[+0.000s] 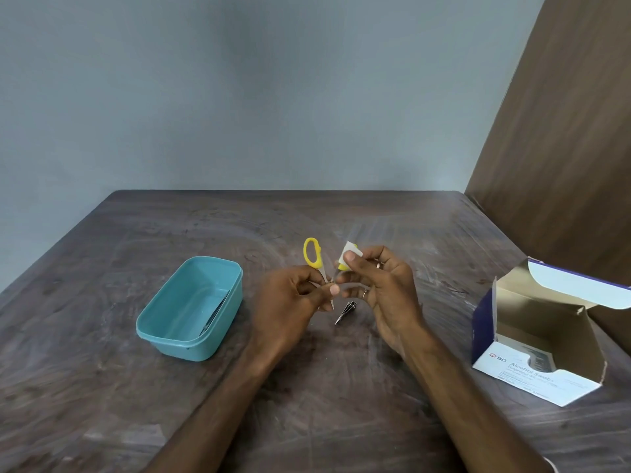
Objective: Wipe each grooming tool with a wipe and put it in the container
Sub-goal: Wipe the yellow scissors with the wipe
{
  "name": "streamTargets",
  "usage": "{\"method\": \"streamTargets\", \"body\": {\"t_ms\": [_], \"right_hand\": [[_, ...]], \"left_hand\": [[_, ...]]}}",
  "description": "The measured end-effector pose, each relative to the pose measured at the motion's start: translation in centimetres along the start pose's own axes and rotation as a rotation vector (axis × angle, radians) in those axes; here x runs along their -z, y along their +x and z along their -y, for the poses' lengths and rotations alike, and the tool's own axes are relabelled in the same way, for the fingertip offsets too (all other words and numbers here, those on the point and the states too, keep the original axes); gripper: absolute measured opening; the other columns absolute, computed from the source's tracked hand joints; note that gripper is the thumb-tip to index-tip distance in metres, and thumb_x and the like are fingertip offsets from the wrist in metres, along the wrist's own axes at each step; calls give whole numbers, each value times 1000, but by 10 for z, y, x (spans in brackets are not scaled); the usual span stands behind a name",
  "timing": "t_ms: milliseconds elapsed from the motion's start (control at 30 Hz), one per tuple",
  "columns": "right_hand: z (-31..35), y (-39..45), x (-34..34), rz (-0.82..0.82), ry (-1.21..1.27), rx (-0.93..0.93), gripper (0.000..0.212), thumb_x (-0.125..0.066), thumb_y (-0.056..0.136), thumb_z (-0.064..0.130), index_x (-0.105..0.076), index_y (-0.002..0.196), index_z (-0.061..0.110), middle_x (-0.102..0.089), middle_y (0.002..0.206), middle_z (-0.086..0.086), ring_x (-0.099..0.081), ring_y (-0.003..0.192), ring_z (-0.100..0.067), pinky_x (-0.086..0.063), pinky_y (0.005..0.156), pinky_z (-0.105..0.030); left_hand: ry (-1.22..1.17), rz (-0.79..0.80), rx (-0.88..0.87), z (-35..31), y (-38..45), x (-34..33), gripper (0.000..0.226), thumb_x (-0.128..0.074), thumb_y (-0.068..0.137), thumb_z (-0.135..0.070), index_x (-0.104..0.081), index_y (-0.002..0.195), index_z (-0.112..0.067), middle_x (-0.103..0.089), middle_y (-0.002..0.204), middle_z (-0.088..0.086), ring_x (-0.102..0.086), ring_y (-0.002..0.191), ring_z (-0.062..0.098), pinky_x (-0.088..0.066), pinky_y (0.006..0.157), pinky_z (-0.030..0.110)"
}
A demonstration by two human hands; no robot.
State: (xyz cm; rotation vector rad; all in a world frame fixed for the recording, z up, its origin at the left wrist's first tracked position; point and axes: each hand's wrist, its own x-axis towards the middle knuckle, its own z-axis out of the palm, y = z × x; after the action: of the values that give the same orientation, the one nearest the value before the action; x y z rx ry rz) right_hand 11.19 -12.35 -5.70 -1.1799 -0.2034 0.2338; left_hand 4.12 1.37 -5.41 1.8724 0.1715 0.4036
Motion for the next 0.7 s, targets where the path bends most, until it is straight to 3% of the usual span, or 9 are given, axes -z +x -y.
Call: {"method": "streamTargets", "body": {"t_ms": [200,367,500,700], "right_hand": [[0,2,1,50,-14,-27,38,-75,81,0,-54,111,11,-74,87,-17,-70,64,-25,-58,59,-36],[-4,2,-1,110,-63,-52,52,-83,64,7,-60,111,7,-74,79,-7,-69,70,-25,-57,65,-38],[-5,3,1,118,-71,-30,42,-80,71,-5,-63,108,7,-73,79,-8,-70,72,-25,-58,64,-37],[-4,5,3,111,-56,-20,35,-73,78,-10,-66,109,7,-75,79,-5,-72,74,-22,-57,61,-32]], "left_hand": [[41,-4,-28,1,0,2,23,-77,82,-17,-67,64,-24,-74,61,-1,-72,60,11,-60,75,45],[79,-10,-34,3,0,3,21,-77,83,-18,-67,66,-24,-74,63,-3,-72,61,7,-59,71,33],[2,20,5,3,1,3,20,-72,88,-15,-69,69,-21,-74,65,-1,-72,63,9,-57,65,25],[-161,-37,99,3,2,2,19,-60,97,-22,-73,86,-13,-75,71,1,-73,68,15,-58,65,33]]}}
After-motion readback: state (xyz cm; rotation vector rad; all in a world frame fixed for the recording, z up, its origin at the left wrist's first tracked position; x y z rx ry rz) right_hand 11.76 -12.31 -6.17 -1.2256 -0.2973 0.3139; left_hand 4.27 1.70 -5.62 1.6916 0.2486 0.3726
